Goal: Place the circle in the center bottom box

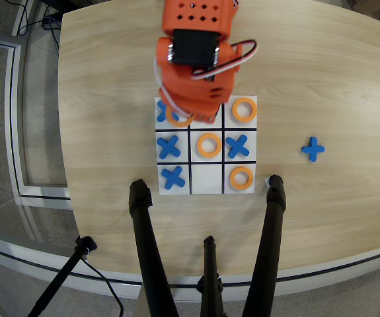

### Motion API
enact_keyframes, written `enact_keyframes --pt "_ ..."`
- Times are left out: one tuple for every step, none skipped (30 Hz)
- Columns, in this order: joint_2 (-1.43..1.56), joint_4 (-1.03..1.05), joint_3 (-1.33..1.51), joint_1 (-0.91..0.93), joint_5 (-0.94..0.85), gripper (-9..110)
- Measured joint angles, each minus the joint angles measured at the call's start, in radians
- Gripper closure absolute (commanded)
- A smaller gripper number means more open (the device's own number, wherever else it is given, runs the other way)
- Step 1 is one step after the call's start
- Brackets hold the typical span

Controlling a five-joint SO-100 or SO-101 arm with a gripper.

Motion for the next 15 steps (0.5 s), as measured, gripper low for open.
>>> enact_keyframes --pt "0.028 -0.002 0.051 -0.025 0.0 102" --pt "0.049 -0.008 0.097 -0.052 0.0 102" --pt "0.064 -0.014 0.137 -0.071 0.0 102" --pt "0.074 -0.023 0.167 -0.08 0.0 102" --pt "0.08 -0.038 0.201 -0.084 0.002 102" --pt "0.083 -0.06 0.229 -0.1 0.006 102" --pt "0.083 -0.083 0.253 -0.121 0.009 102" --pt "0.083 -0.104 0.276 -0.13 0.012 102" --pt "0.08 -0.126 0.29 -0.127 0.017 102" --pt "0.075 -0.146 0.302 -0.124 0.021 102" --pt "0.063 -0.17 0.304 -0.135 0.026 102" --pt "0.051 -0.189 0.304 -0.153 0.032 102" --pt "0.037 -0.207 0.305 -0.153 0.038 102" --pt "0.02 -0.225 0.305 -0.146 0.043 102" --pt "0.005 -0.241 0.305 -0.144 0.049 102"
